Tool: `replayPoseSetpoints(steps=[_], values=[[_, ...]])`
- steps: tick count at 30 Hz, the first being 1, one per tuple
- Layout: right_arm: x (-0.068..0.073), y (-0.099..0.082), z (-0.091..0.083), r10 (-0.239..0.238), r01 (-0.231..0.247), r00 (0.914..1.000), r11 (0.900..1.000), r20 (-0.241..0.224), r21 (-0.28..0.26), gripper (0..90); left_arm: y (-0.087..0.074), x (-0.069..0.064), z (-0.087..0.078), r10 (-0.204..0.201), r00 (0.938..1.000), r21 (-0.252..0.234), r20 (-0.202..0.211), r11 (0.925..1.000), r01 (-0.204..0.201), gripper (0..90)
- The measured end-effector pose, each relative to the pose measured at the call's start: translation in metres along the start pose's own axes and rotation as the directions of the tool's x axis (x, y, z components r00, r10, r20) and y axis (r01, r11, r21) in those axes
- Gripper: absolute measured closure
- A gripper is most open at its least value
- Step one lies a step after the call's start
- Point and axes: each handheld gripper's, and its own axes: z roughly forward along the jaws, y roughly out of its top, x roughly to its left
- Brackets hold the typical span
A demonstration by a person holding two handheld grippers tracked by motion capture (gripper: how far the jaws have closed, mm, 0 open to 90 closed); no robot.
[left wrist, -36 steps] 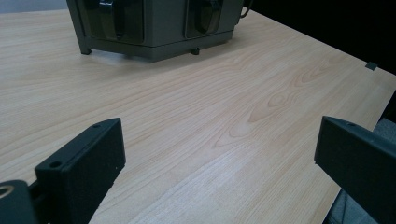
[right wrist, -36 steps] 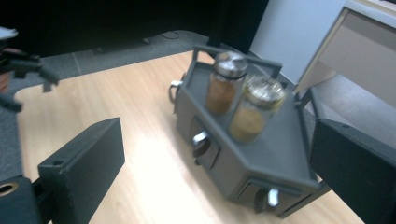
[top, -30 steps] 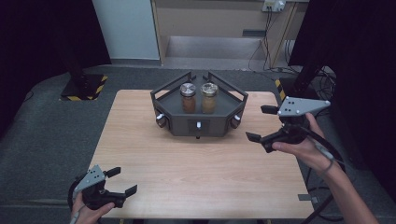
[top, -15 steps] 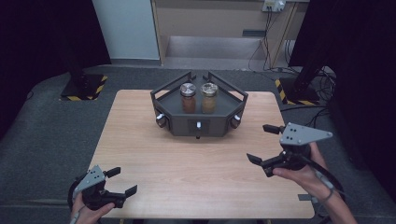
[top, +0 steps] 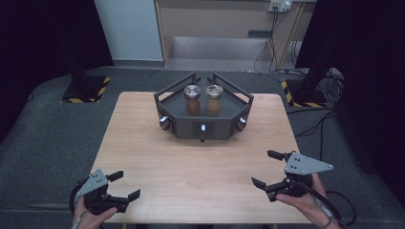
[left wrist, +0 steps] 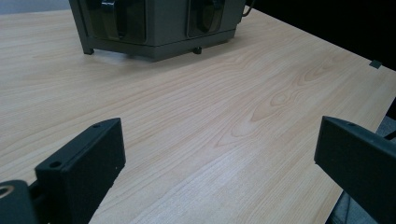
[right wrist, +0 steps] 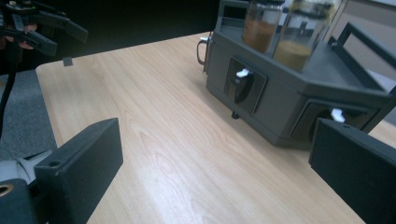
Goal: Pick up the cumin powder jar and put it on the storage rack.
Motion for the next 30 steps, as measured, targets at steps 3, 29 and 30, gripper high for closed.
replayPoseSetpoints(steps=[3, 29, 30], values=[[0.001, -0.009, 0.002, 0.010, -0.010, 1.0000, 0.9999, 0.002, 0.002, 3.5, 0.000, 0.000, 0.000, -0.001, 1.0000, 0.000, -0.002, 1.0000, 0.001, 1.1], [0.014, -0.098, 0.012, 0.108, -0.107, 0.9932, 0.9939, 0.042, -0.025, 2.6, -0.001, -0.001, 0.000, 0.002, 1.0000, -0.006, -0.005, 1.0000, -0.002, 1.1], [0.015, -0.100, 0.012, 0.113, -0.112, 0.9925, 0.9933, 0.046, -0.026, 1.7, -0.001, -0.001, 0.000, 0.001, 1.0000, -0.006, -0.005, 1.0000, -0.001, 1.1]])
